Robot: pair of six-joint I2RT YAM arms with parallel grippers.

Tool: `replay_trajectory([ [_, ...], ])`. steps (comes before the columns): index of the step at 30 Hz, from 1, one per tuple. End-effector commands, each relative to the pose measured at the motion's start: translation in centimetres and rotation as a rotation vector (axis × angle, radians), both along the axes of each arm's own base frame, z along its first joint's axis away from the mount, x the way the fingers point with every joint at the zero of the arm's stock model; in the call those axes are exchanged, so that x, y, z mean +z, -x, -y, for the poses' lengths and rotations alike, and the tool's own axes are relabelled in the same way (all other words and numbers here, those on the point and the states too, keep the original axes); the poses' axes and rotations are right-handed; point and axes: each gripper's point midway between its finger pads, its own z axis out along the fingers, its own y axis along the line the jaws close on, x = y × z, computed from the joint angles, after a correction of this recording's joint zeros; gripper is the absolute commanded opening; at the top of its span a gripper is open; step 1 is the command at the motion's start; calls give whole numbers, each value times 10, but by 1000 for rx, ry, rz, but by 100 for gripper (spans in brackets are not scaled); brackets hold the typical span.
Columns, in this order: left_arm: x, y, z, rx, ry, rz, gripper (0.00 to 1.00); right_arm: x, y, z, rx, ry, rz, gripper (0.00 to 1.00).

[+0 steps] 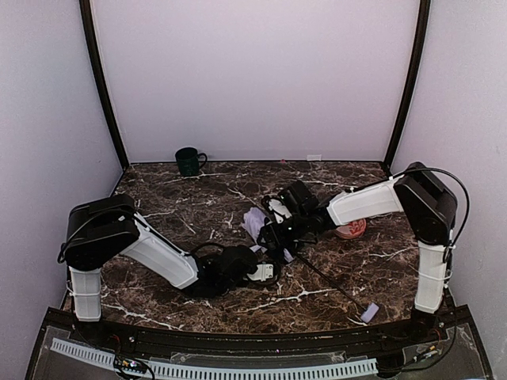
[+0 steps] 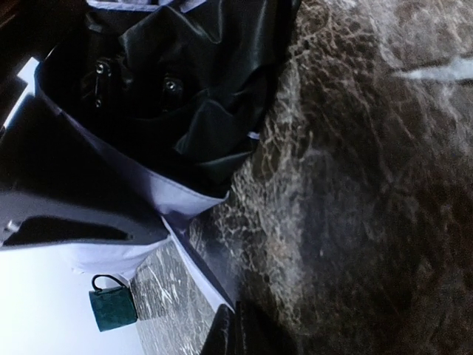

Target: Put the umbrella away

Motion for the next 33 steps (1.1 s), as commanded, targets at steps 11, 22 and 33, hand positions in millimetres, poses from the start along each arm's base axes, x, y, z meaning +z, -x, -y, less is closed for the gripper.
replay_trajectory([
  [11, 31, 70, -11, -129, 300, -444, 60, -12, 11, 1, 122, 31, 11, 32],
  [22, 96, 16, -17, 60, 862, -709, 47, 76, 28, -27, 346, -155, 123, 5],
  [33, 133, 37, -8, -120, 1107, -757, 66, 177, 67, -39, 545, -392, 204, 0],
])
